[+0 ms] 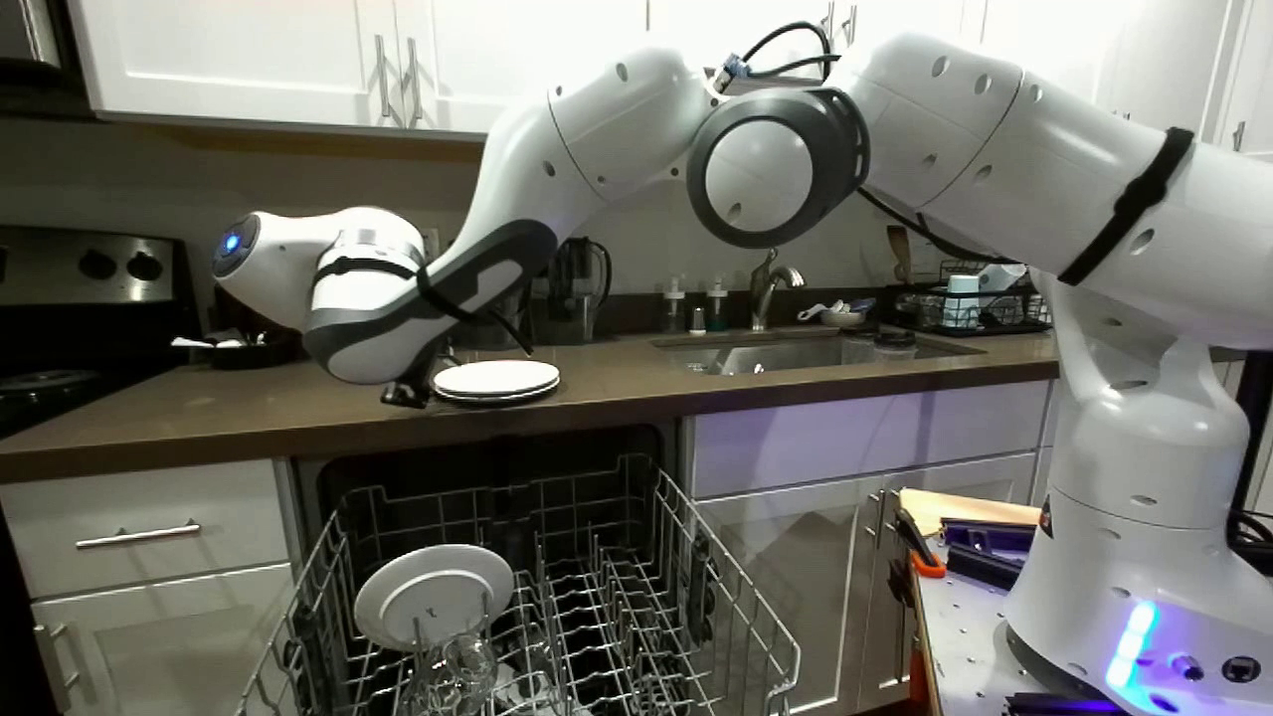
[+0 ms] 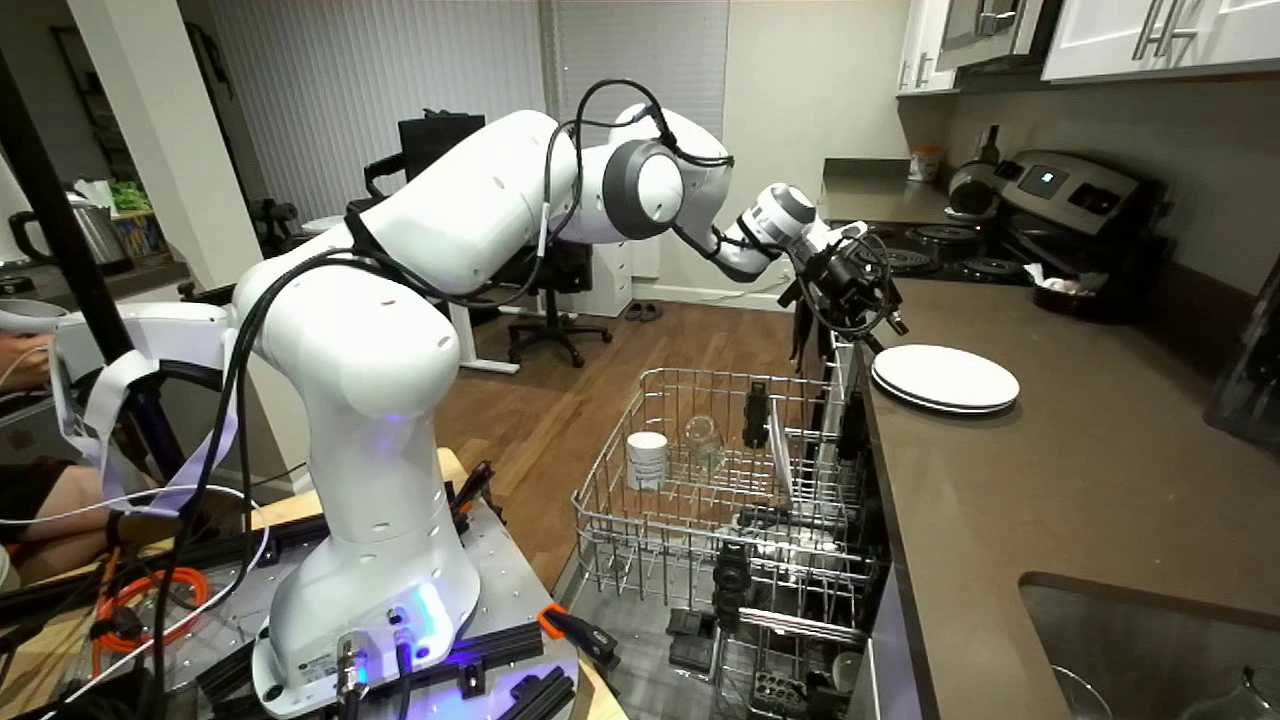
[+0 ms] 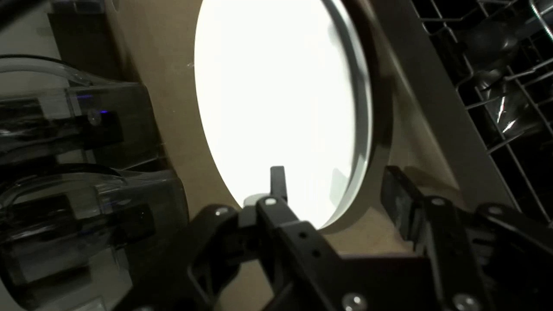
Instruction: Put a plate from the counter in the dishwasher
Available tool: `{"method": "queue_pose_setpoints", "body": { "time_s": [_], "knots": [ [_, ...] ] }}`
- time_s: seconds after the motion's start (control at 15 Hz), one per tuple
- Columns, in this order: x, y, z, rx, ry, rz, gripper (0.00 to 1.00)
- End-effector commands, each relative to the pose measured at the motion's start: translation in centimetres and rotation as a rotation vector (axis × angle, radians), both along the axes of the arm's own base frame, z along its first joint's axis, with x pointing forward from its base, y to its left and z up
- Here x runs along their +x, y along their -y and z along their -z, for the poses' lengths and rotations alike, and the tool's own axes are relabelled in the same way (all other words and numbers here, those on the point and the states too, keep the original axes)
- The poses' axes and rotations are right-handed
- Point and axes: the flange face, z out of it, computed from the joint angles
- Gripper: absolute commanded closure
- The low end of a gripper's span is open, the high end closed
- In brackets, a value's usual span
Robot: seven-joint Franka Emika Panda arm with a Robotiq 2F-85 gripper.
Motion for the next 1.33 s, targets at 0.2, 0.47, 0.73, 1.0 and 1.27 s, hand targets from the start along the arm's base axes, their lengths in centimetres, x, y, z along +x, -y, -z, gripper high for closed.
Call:
{"method": "queue_pose_setpoints", "body": {
  "time_s": [0.2, 0.47, 0.73, 1.0, 1.27],
  "knots": [
    [-0.5, 1.1, -0.1, 0.023, -0.025, 0.017, 0.78],
    [-0.6, 1.3, 0.2, 0.024, -0.031, 0.019, 0.96],
    [-0.7, 1.0, 0.3, 0.024, -0.039, 0.017, 0.94],
    [-0.7, 0.4, -0.1, 0.0, -0.043, 0.017, 0.92],
    [-0.8, -0.4, -0.1, -0.027, -0.055, 0.017, 0.93]
  ]
}}
